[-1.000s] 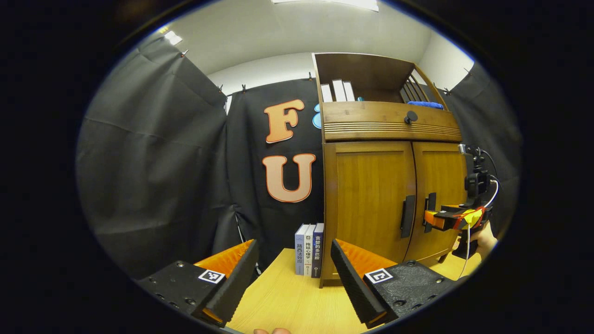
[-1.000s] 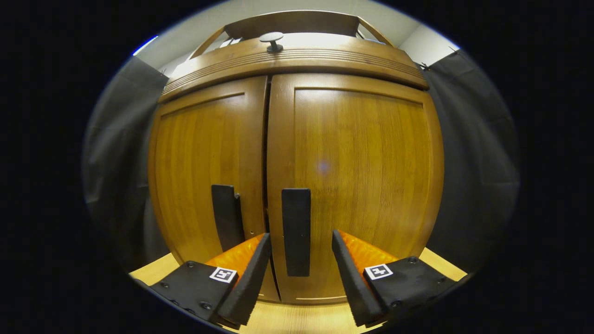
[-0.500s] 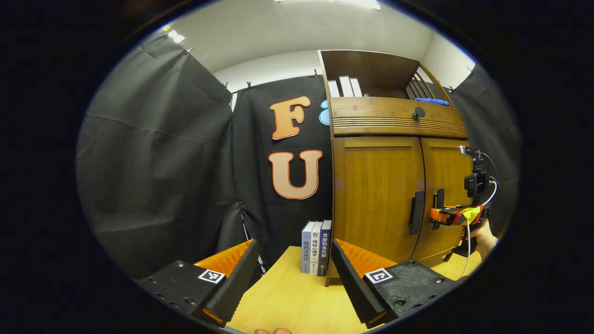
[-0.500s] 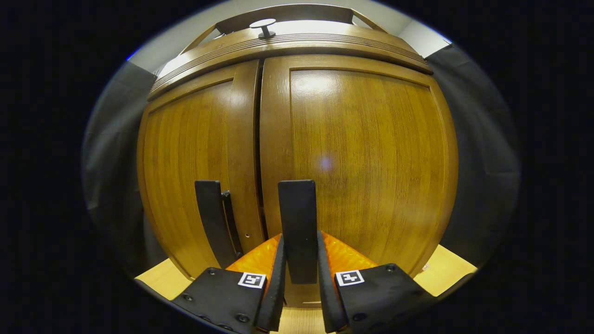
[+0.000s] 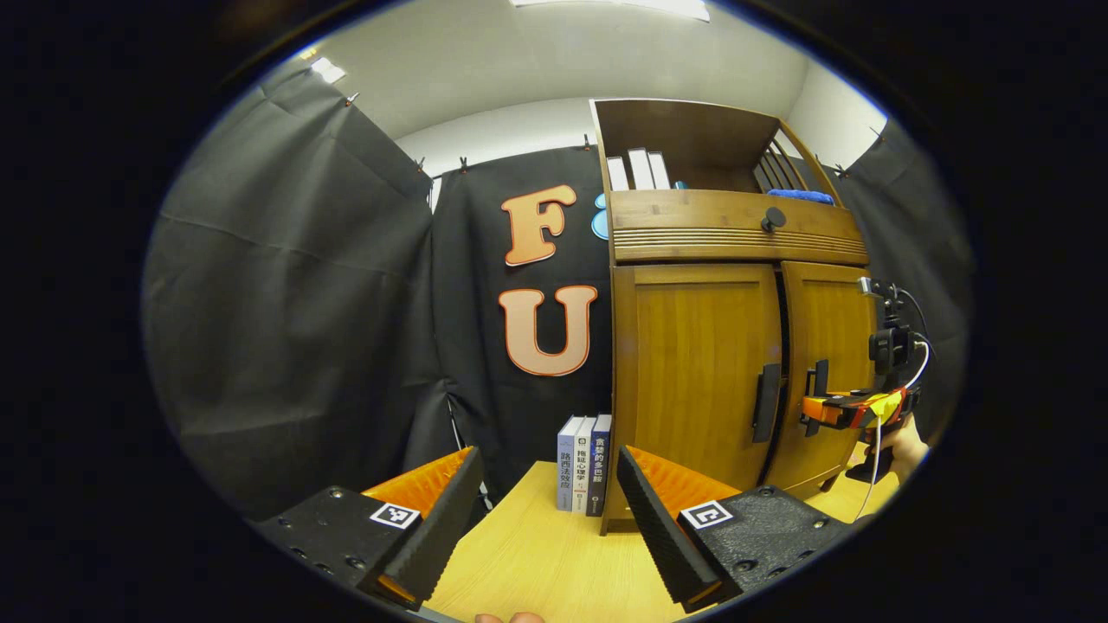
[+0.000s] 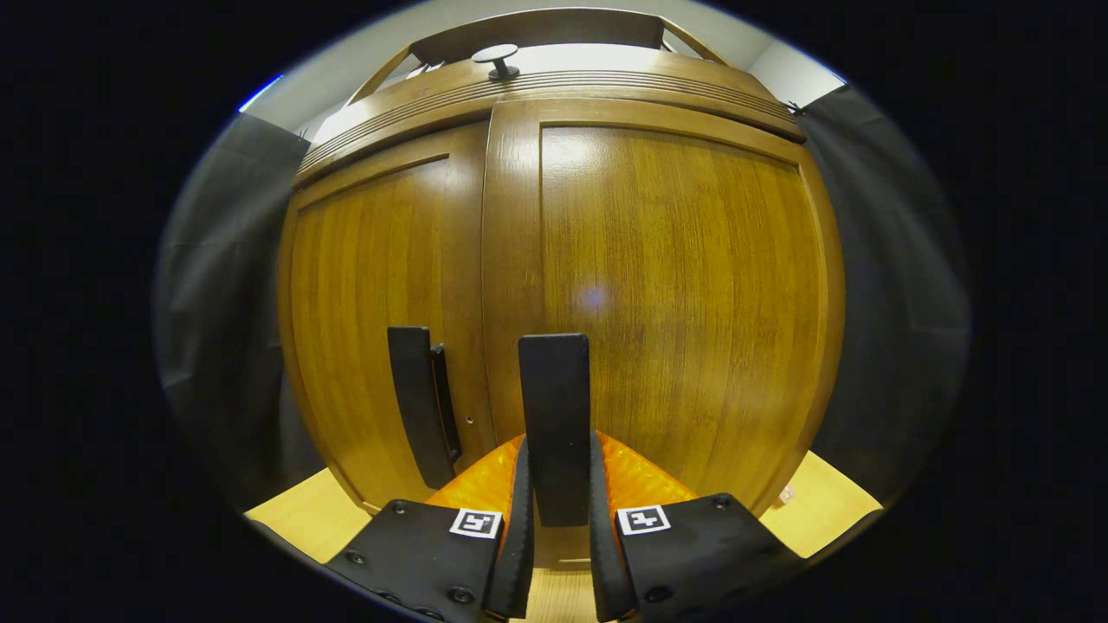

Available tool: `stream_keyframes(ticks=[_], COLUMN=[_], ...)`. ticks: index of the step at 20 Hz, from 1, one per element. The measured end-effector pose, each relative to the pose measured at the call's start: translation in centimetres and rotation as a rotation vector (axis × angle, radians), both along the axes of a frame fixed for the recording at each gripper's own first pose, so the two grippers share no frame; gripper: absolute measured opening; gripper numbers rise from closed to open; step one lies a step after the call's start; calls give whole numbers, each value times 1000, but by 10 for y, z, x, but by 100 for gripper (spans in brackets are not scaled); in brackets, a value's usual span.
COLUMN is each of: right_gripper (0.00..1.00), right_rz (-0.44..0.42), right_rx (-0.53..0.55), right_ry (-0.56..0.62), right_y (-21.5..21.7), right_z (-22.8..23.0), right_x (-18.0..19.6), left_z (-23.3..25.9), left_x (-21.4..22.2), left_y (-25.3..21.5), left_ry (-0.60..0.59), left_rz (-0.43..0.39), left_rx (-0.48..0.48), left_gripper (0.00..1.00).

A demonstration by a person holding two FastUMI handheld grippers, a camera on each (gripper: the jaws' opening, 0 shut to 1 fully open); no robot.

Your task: Open the right door of the double-door shoe cabinet with the right hand, and open the left door with the left hand.

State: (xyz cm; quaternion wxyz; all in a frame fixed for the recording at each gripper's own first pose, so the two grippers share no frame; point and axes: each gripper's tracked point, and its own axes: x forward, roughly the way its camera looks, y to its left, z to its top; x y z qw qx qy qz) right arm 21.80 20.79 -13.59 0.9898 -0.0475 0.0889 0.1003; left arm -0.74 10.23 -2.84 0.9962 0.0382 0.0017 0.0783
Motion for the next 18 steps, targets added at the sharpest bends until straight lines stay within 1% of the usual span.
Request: stream_keyframes(ticks=[3,5,6,7,8,10,11,12,13,14,15,16,18], right_gripper=[31,35,31,33,34,27,31,31,27,27,30,27,27], right_rz=[12,20,30,36,38,39,43,47,52,57,60,64,69], right_rx=[0,4,3,0,-1,-1,0,7,14,18,23,22,21], right_ry=[9,15,15,14,12,5,3,2,2,3,4,5,5], right_y=[-5,-10,-12,-14,-16,-22,-26,-30,-30,-37,-41,-45,-53], right_z=[3,3,3,4,4,7,9,10,10,9,11,12,13], right_x=[-14,-25,-30,-35,-38,-46,-51,-58,-59,-67,-72,-77,-87], left_z=[5,10,13,15,17,19,21,22,23,23,24,25,27], left_x=[-7,-12,-15,-18,-21,-26,-27,-30,-32,-34,-35,-36,-38], left_y=[-9,-11,-14,-16,-17,-21,-24,-26,-28,-30,-33,-36,-42], left_ry=[-3,-14,-19,-23,-24,-26,-26,-27,-27,-25,-24,-24,-29], left_rz=[-14,-18,-20,-22,-23,-27,-30,-33,-36,-39,-42,-46,-52], left_rx=[-3,-2,-3,-5,-6,-5,-2,1,2,2,2,2,4], left_gripper=[94,94,94,94,92,92,92,92,92,97,96,94,92])
